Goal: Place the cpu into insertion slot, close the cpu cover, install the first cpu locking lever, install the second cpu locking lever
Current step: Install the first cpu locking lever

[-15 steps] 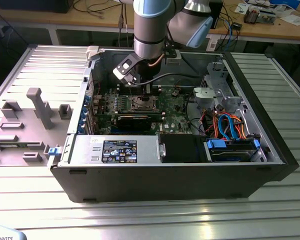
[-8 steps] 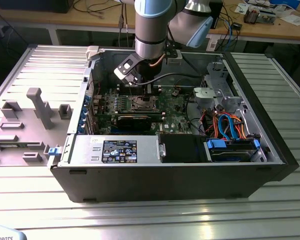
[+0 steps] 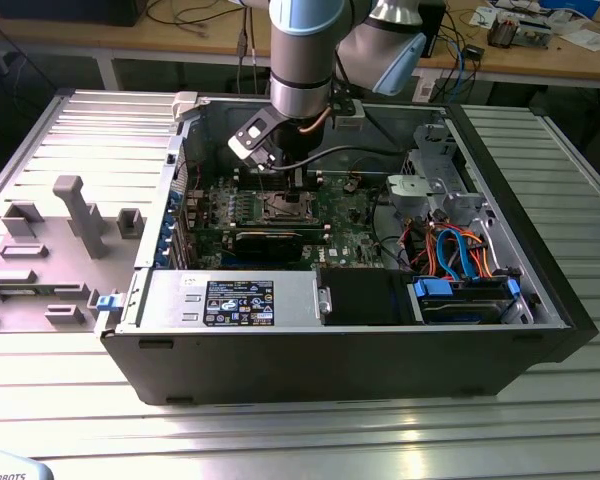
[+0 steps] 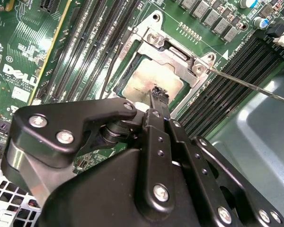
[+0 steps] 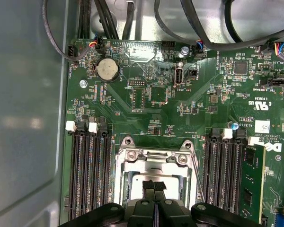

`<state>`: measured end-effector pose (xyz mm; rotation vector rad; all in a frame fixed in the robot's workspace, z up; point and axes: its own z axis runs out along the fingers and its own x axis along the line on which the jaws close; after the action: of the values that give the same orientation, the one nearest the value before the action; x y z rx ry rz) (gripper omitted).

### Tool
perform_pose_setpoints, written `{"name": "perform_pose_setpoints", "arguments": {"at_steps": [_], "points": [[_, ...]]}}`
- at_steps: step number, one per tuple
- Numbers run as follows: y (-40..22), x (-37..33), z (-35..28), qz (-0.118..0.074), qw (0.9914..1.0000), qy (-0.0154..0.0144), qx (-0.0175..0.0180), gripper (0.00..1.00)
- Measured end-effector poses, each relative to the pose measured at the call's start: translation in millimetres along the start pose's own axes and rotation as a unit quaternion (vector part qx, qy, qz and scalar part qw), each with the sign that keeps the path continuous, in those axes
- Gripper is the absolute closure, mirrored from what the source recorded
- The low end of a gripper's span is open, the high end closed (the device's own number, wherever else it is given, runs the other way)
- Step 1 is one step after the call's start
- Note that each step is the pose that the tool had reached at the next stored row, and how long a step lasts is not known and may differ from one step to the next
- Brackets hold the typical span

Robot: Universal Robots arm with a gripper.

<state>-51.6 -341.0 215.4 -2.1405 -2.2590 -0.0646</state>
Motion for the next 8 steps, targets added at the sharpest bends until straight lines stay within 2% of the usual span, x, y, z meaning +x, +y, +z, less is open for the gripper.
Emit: {"name": "perform_pose_setpoints", "arguments": {"at_steps": [2,6,8], "points": [[0.1,0.1,-1.5,0.000,1.00000,0.0000,0.0000,0.89],[0.3,0.8,-17.2,0.000,1.00000,0.0000,0.0000,0.89],[0.4,1.1,-21.2,0.000,1.00000,0.0000,0.0000,0.89]]}}
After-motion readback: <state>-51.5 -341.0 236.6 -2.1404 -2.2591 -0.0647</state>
